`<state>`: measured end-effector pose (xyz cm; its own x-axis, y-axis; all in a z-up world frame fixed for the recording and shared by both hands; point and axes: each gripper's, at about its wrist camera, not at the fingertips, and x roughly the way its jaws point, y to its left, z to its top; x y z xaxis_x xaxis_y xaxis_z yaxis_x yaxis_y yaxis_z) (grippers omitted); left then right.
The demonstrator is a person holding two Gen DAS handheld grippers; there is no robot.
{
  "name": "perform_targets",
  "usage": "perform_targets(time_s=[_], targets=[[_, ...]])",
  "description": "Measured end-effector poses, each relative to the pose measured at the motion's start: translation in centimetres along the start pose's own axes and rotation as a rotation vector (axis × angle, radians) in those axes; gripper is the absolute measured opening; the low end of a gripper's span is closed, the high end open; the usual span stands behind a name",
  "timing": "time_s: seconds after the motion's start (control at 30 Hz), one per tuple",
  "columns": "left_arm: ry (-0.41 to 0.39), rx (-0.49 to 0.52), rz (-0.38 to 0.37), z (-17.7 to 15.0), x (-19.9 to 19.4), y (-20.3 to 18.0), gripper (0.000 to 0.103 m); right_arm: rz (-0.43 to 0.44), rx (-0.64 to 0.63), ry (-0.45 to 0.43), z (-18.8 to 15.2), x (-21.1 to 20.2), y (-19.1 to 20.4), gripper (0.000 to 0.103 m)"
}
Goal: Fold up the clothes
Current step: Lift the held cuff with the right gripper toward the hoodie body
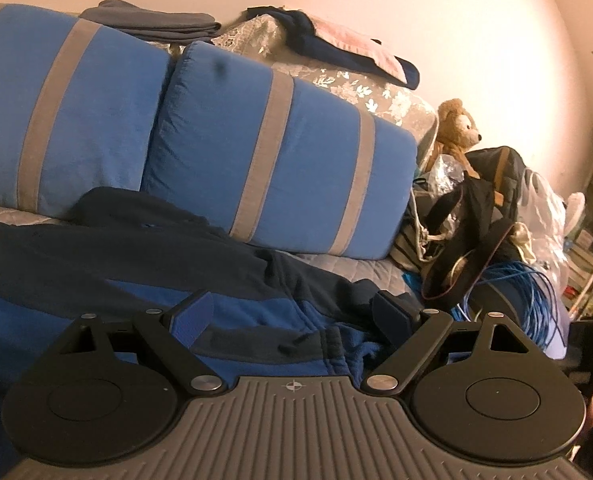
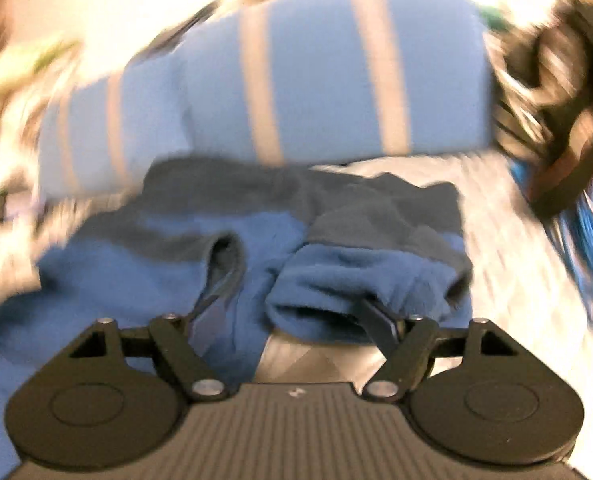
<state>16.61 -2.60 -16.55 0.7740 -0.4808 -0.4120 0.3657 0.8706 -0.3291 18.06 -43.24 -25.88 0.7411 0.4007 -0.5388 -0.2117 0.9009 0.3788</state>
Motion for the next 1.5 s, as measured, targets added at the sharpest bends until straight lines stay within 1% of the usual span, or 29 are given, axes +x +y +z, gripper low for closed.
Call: perform_targets(time_s=[0.1, 0.27, 0.37, 0.43, 0.5, 0.6, 0.67, 0.73, 0.83, 1.1, 1.27, 1.5], targets=[[0.006, 0.003, 0.002, -0.1, 0.1, -0.1, 0.088, 0.024, 0.170, -0.047, -0.8, -0.8, -2.4, 0.077], [0.010, 0.015, 0.007, -0.2, 0.2, -0.2, 0.088, 0.068, 0.333, -0.070, -2.6, -1.8, -4.0, 0.075], [0.016, 0.015, 0.011, -0.2, 0.3, -0.1, 0.088, 0.053, 0.347, -0.067, -3.5, -1.7, -4.1, 0.071], [0.017, 0.017, 0.011, -0.2, 0.3, -0.2, 0.088, 0.027, 0.350, -0.053, -4.2, -1.7, -4.3, 0.066], [0.017, 0.020, 0.011, -0.3, 0.3, -0.2, 0.088, 0.003, 0.356, -0.041, -4.8, -1.6, -4.5, 0.058], [0.020, 0.025, 0.012, -0.3, 0.4, -0.3, 0.088, -0.033, 0.384, -0.048, -5.6, -1.4, -5.2, 0.057], [0.022, 0.027, 0.014, -0.3, 0.4, -0.4, 0.088, -0.055, 0.419, -0.066, -6.0, -1.1, -6.0, 0.053], [0.023, 0.029, 0.015, -0.3, 0.4, -0.4, 0.088, -0.059, 0.467, -0.091, -6.1, -0.9, -6.8, 0.052], [0.026, 0.029, 0.019, -0.3, 0.5, -0.4, 0.088, -0.038, 0.530, -0.129, -5.6, -0.8, -7.5, 0.051], [0.028, 0.035, 0.016, -0.4, 0.5, -0.5, 0.088, -0.033, 0.547, -0.197, -2.5, -0.5, -7.5, 0.048], [0.024, 0.028, 0.014, -0.4, 0.5, -0.5, 0.088, 0.015, 0.638, -0.245, -1.9, 0.2, -8.3, 0.048], [0.022, 0.027, 0.013, -0.4, 0.4, -0.4, 0.088, 0.089, 0.740, -0.338, -1.7, 2.2, -8.9, 0.048]])
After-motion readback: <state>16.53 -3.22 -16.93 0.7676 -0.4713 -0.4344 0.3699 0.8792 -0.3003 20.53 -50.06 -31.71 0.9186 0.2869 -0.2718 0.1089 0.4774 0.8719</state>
